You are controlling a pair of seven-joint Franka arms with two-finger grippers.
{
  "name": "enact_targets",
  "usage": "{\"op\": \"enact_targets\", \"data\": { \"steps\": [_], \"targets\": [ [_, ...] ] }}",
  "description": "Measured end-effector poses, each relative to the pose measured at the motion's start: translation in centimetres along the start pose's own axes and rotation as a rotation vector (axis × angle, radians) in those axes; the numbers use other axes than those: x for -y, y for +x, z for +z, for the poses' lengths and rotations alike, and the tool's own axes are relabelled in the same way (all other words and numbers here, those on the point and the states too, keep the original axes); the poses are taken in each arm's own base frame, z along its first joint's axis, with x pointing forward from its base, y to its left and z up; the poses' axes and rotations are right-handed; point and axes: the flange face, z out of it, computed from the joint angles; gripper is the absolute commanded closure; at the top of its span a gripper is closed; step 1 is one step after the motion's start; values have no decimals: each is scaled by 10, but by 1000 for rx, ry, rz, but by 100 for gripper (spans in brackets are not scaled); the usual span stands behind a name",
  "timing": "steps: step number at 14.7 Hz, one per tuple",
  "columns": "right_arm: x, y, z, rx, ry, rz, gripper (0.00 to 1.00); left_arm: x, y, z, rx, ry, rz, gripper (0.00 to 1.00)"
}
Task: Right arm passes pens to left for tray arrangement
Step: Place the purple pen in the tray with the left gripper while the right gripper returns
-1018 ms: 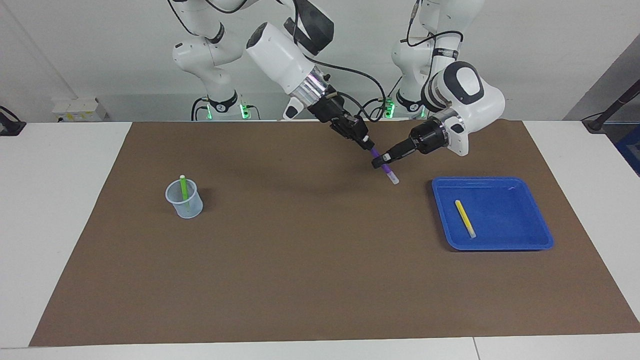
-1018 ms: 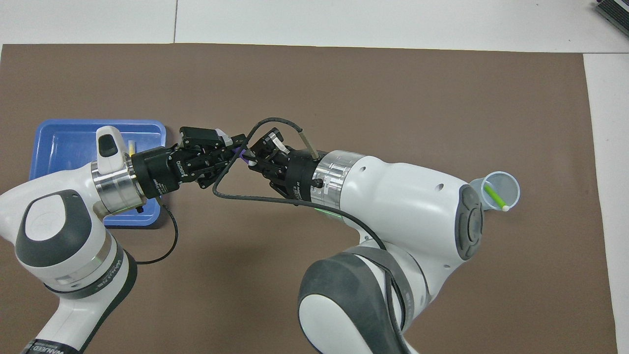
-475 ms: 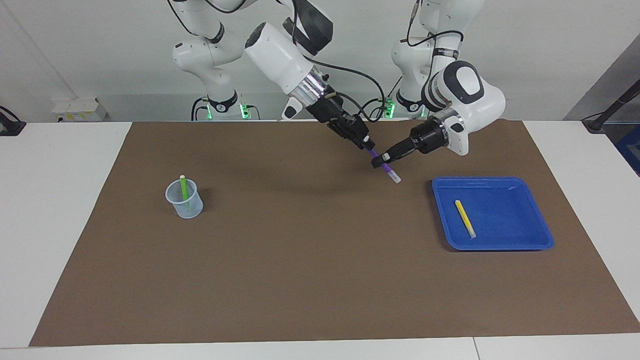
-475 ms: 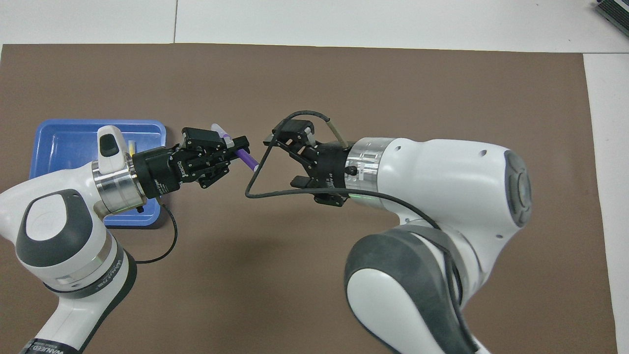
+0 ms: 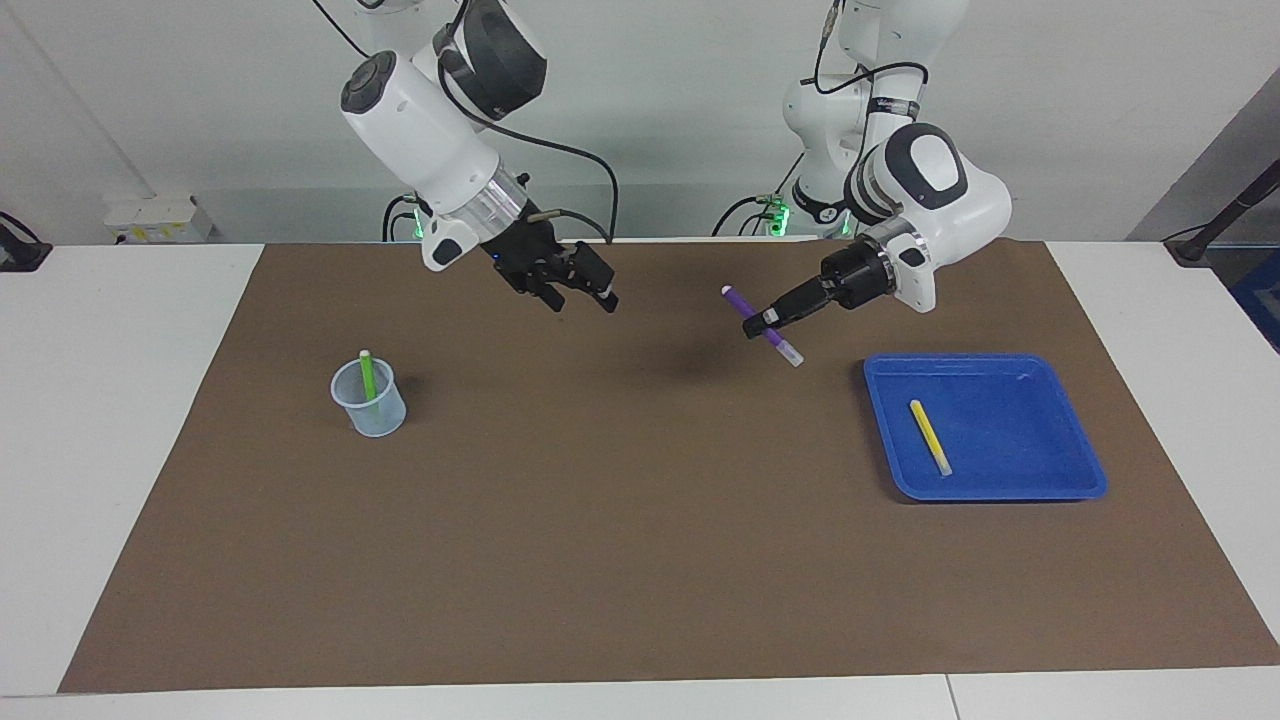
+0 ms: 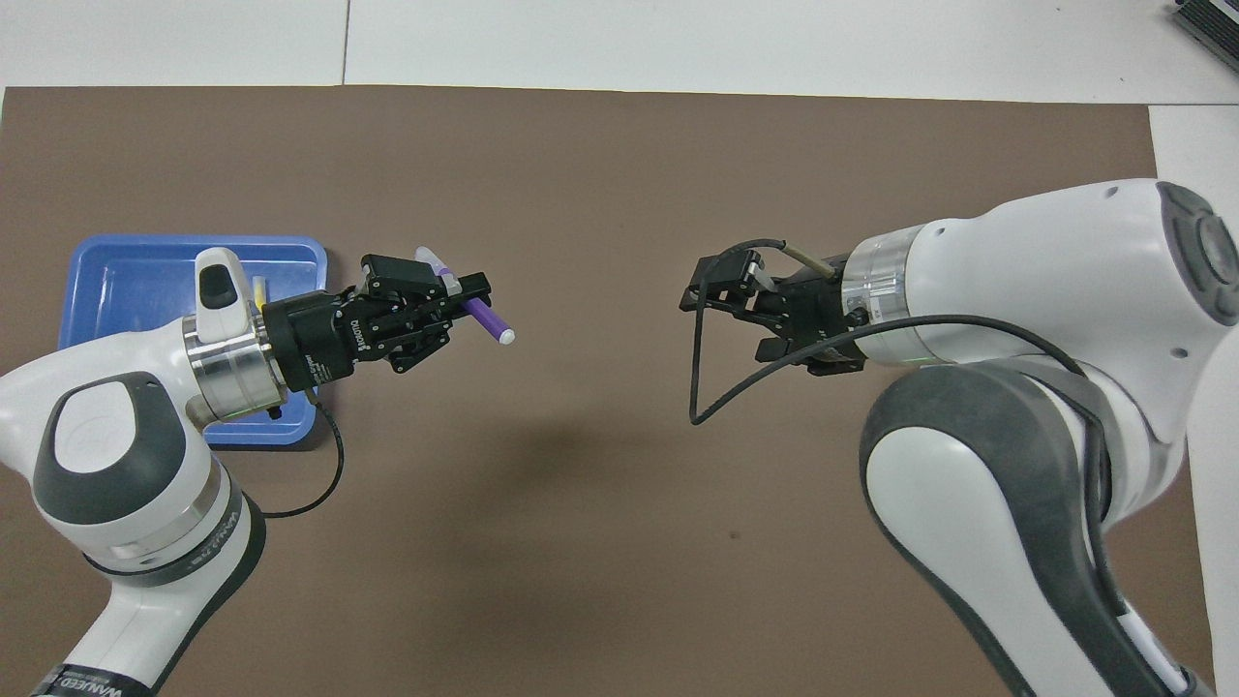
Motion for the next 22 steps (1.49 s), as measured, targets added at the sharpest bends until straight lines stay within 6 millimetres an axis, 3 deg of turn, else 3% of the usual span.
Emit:
{"op": "enact_targets", "data": {
  "steps": [5,10,13,15,17,19,22],
  "targets": [
    [-40,20,-9,-42,-259,-324,0,9,10,-12,-4,136,82,100],
    [-123,70,-26,-10,-402,-581,0,15,20,-31,50,318,191,100],
    [-148,66,-11,35,-507,-624,0,15,31,-51,77,441,252,100],
    [-171,63,-7,70,-531,-638,12,17,38,-62,90,519,285,100],
    [-201,71,-15,90,-538,-647,23,17,44,-73,103,603,322,100],
    [-226,78,-19,111,-567,-659,27,13,51,-90,115,687,352,100],
    [-241,81,-10,100,-576,-656,32,1,64,-122,121,796,382,100]
  ]
}}
